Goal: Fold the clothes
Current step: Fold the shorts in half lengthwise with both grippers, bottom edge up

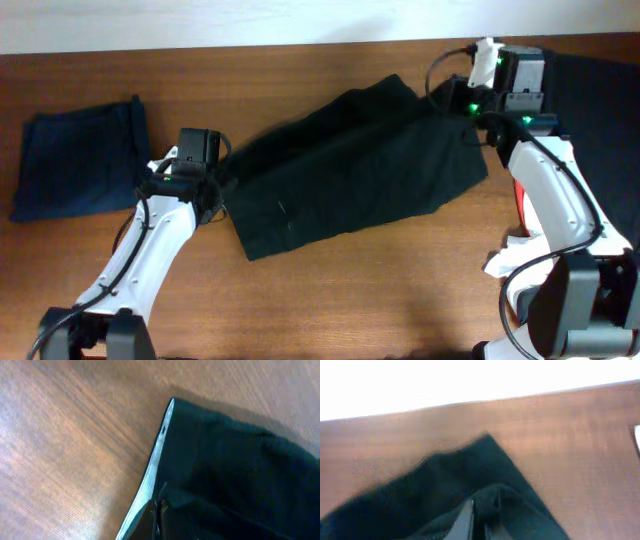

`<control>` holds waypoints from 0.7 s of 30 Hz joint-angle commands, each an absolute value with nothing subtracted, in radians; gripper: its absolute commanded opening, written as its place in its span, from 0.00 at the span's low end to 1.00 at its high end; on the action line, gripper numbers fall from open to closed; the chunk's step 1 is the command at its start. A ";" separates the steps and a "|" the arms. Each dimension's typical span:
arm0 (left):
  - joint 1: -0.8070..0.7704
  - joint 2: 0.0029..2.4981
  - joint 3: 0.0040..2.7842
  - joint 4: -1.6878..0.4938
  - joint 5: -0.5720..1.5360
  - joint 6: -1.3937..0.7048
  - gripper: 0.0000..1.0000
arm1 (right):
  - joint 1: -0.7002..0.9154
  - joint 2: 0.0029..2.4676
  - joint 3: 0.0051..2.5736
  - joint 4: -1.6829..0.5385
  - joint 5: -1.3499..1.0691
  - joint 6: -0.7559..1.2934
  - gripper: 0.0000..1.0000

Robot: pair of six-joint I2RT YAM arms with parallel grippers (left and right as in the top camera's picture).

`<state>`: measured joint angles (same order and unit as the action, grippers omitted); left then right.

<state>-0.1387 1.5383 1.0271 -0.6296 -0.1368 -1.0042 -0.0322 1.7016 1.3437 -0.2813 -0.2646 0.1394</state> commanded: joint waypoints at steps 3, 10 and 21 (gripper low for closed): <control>-0.115 1.564 1.031 -0.617 -0.316 -1.006 0.01 | 0.020 1.715 1.369 -0.138 -0.162 0.138 0.04; -0.115 1.649 1.031 -0.498 -0.319 -1.006 0.01 | 0.033 1.886 1.369 0.017 -0.173 0.138 0.04; -0.115 1.670 1.031 -0.617 -0.298 -0.976 0.82 | 0.035 1.932 1.369 0.021 -0.199 0.138 0.99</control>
<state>-0.1207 1.6611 1.0267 -0.5568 -0.2928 -0.9997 0.0532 1.9701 1.3540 0.1169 -0.2073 0.1352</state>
